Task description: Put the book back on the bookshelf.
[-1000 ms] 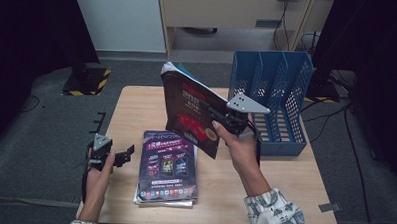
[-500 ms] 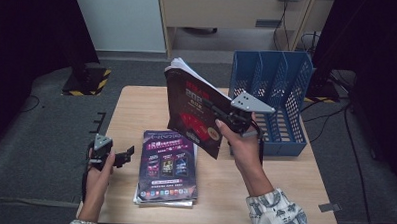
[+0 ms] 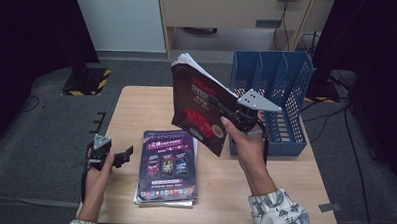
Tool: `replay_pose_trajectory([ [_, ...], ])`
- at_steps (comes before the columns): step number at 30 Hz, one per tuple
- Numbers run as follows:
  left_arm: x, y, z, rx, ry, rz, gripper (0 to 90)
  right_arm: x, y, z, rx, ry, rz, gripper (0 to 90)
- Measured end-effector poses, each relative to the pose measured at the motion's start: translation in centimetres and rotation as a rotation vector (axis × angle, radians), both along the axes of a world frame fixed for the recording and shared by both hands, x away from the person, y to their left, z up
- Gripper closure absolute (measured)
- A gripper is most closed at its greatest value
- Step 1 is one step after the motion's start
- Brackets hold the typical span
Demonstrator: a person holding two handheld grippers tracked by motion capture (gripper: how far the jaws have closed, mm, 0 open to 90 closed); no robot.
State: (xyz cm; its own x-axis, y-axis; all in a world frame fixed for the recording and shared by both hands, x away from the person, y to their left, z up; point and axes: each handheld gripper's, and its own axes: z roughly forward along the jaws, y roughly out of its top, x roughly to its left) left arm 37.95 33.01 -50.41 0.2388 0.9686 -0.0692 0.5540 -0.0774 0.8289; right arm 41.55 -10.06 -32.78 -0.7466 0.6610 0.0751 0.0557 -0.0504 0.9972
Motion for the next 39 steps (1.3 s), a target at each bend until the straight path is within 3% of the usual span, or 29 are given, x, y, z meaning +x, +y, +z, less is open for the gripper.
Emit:
replay_pose_trajectory([
  [10,0.0,0.2,0.0,0.004,0.004,0.008,6.6,0.9,-0.6,-0.3,0.005,0.020,-0.036,86.7],
  [17,0.0,0.4,-0.1,0.009,0.008,0.020,6.6,1.9,-1.2,0.4,0.024,0.037,-0.070,86.7],
  [22,-0.1,0.5,-0.1,0.008,0.009,0.018,6.6,2.3,-1.5,1.3,-0.002,0.035,-0.093,86.7],
  [39,-0.1,0.3,-0.1,0.010,0.010,0.014,6.6,2.3,-5.4,2.9,-0.017,0.035,-0.184,86.7],
])
